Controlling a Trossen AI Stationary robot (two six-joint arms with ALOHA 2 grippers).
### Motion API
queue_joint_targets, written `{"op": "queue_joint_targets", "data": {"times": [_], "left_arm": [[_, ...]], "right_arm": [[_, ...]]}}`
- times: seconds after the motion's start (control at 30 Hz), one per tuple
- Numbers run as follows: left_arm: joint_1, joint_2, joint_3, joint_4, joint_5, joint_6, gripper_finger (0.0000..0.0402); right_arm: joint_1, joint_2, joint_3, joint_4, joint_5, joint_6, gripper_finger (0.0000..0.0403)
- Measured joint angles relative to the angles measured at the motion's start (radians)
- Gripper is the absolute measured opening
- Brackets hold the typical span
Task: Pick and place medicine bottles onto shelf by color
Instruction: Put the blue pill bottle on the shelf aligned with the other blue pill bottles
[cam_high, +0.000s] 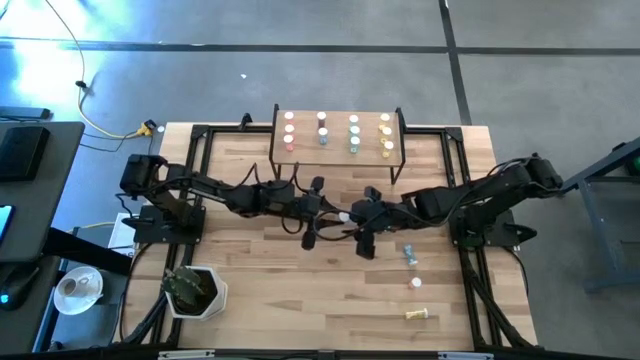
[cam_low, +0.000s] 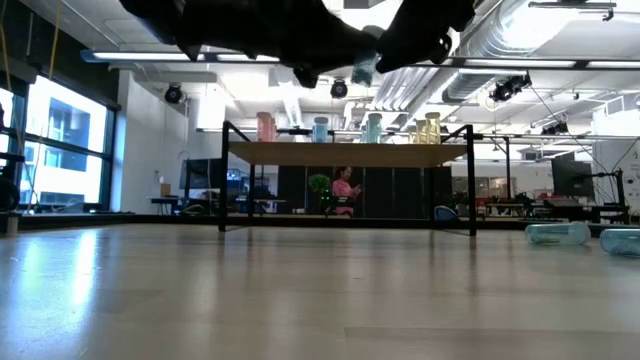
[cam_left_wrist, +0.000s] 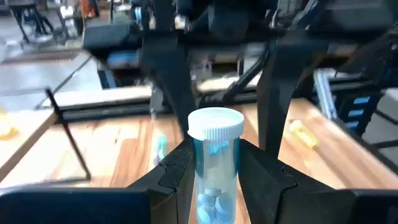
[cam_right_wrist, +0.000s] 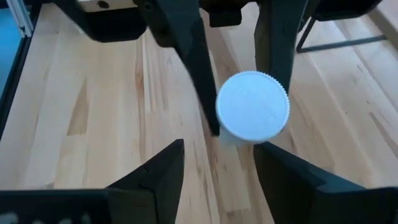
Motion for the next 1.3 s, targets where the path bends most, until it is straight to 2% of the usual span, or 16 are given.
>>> {"op": "queue_joint_targets", "data": {"times": [0.37, 0.63, 0.77, 0.9, 1.03, 1.13, 1.3], "left_arm": [[0.006, -0.115, 0.000, -0.177, -0.101, 0.038, 0.0101], [0.041, -0.200, -0.010, -0.286, -0.105, 0.044, 0.0101], [0.066, -0.240, -0.088, -0.261, -0.142, -0.018, 0.0101], [0.083, -0.280, -0.204, -0.130, -0.214, -0.071, 0.0101], [0.103, -0.299, -0.295, 0.015, -0.219, -0.097, 0.0101], [0.121, -0.299, -0.339, 0.081, -0.219, -0.093, 0.0101], [0.157, -0.299, -0.353, 0.088, -0.220, -0.069, 0.0101]], "right_arm": [[-0.055, -0.073, 0.000, -0.025, -0.001, 0.009, 0.0184], [-0.099, -0.080, 0.000, -0.022, -0.001, -0.044, 0.0184], [-0.126, -0.080, 0.000, 0.014, -0.001, -0.085, 0.0184], [-0.150, -0.080, 0.000, 0.060, -0.001, -0.140, 0.0184], [-0.178, -0.080, 0.000, 0.147, -0.007, -0.222, 0.0184], [-0.203, -0.080, 0.000, 0.241, -0.035, -0.285, 0.0184], [-0.250, -0.080, 0.000, 0.376, -0.091, -0.382, 0.0184]]}}
